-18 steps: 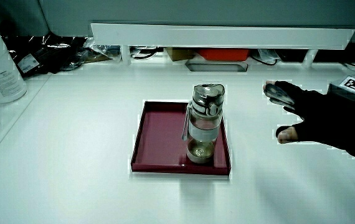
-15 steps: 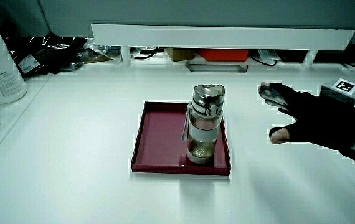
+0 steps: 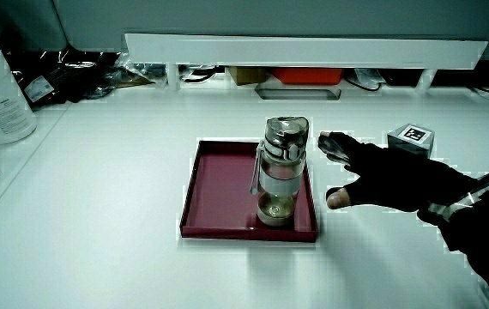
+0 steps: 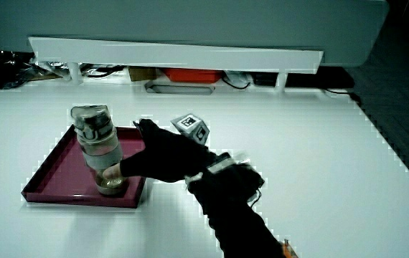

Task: Pick bottle

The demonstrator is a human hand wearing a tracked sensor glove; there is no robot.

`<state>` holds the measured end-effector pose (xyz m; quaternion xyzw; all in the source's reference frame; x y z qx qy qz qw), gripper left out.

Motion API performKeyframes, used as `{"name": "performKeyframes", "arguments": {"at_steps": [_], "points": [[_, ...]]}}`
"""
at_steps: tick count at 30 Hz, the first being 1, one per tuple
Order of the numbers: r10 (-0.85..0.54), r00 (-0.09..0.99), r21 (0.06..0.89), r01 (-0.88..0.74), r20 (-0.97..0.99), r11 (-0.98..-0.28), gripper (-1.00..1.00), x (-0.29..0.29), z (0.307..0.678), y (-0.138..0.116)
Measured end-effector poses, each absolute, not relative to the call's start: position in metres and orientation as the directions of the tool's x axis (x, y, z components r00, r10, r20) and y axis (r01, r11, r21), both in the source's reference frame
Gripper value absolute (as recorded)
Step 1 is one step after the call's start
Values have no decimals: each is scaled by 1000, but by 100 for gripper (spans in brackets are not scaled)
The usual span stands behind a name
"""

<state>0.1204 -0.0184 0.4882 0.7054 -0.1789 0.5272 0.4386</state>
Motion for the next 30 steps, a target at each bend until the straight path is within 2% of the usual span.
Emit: {"name": "performKeyframes", "arguments": {"at_steps": [14,30], "points": [[273,379,467,-723,884,-509,0,94,521,-22],[307,371,480,-719,876,-502,0,74,549,-22]]}}
